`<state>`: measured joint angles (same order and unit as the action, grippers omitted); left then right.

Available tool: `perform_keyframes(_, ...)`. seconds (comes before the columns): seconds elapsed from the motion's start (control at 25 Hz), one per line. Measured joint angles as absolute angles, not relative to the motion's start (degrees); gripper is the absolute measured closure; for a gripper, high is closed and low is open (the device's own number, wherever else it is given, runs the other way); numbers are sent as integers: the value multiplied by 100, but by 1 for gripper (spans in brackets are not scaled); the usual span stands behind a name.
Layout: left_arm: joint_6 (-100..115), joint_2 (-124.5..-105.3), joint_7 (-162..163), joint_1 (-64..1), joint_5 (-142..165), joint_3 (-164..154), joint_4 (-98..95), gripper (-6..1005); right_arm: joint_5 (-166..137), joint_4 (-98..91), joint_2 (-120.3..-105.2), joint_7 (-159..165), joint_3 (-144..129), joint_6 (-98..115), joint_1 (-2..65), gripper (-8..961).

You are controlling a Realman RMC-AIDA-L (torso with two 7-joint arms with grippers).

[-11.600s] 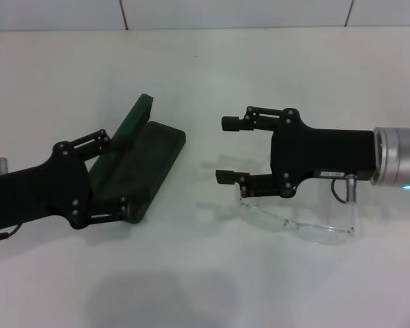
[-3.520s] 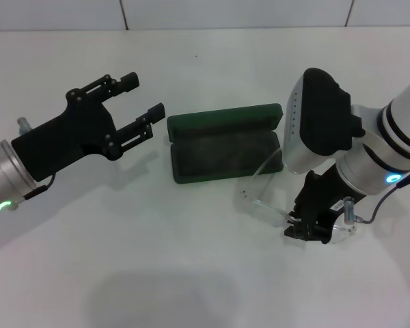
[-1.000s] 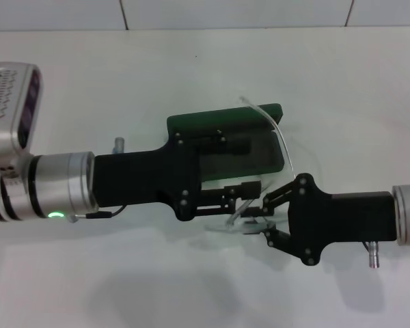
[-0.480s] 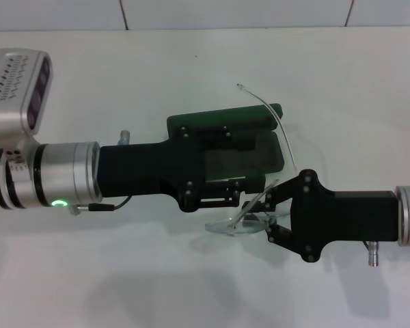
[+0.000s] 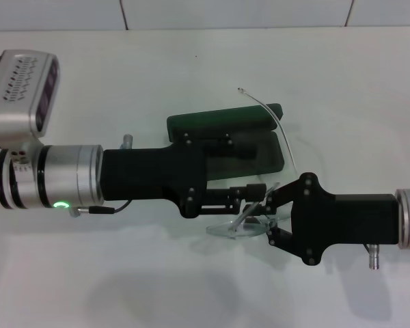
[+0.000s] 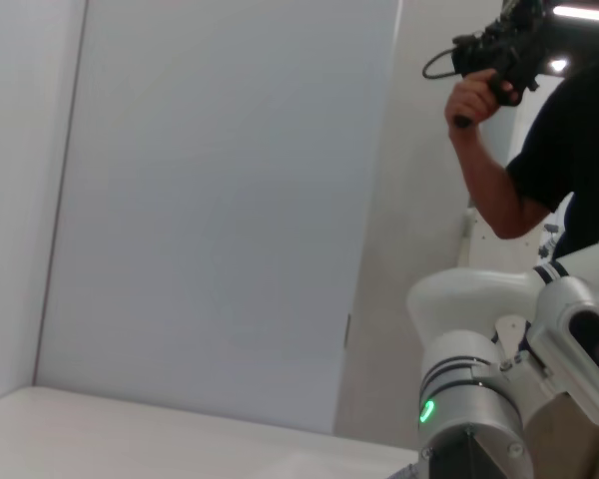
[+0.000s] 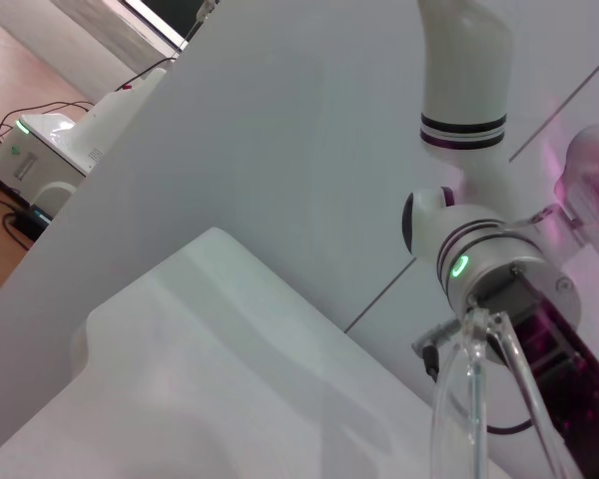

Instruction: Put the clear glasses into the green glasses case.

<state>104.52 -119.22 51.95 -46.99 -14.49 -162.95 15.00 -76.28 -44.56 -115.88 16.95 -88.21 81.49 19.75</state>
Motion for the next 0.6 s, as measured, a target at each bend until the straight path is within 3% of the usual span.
perform_keyframes(0.6, 10493, -11861, 5237, -4668, -1565, -16295, 1503, 334, -7642, -4456, -11589, 1687, -8808, 8147, 1978, 811)
